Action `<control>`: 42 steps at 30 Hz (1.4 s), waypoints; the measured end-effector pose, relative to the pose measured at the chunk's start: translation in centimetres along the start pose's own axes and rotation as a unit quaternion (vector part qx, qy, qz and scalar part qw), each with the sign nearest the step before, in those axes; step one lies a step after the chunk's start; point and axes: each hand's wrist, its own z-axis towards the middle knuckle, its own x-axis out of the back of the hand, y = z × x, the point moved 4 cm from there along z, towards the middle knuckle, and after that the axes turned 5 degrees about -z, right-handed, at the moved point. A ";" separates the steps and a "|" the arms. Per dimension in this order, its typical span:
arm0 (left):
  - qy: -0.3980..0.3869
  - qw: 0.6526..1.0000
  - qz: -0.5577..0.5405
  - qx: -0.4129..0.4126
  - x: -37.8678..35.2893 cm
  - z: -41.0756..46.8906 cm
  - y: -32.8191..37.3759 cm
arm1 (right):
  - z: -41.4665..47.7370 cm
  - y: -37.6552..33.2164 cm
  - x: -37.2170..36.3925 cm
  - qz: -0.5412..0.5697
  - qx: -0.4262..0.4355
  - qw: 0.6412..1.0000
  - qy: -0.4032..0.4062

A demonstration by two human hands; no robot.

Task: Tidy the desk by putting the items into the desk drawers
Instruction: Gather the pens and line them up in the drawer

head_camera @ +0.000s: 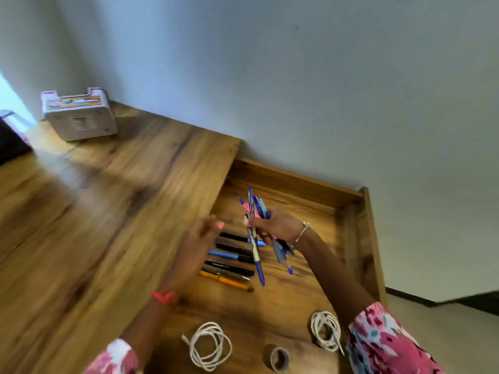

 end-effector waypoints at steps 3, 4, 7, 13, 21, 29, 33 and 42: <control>-0.125 0.962 -0.165 0.179 -6.8 -3.5 -3.3 | -2.3 3.4 -0.2 0.005 -0.038 0.999 0.019; -0.138 0.960 -0.155 0.189 -7.8 -4.1 -4.2 | -2.8 4.5 -0.2 0.002 -0.056 0.998 0.029; -0.159 0.955 -0.129 0.213 -9.4 -5.5 -6.2 | -4.0 8.1 -0.5 0.017 -0.117 0.991 0.063; -0.189 0.918 -0.060 0.344 -10.6 -5.7 -8.6 | -5.3 13.2 -5.2 0.031 -0.167 0.981 0.093; -0.131 0.938 -0.039 0.319 -10.6 -4.5 -10.5 | -5.1 16.1 -3.9 0.127 -0.196 0.958 0.165; -0.096 0.952 0.021 0.289 -10.0 -3.8 -11.4 | -3.6 18.8 -2.7 0.079 -0.215 0.934 0.275; -0.092 0.957 0.047 0.270 -9.8 -3.6 -11.7 | -2.6 18.9 -3.1 0.028 -0.203 0.941 0.269; -0.084 0.957 0.066 0.270 -9.3 -3.5 -12.2 | -2.0 19.1 -4.2 -0.011 -0.181 0.939 0.291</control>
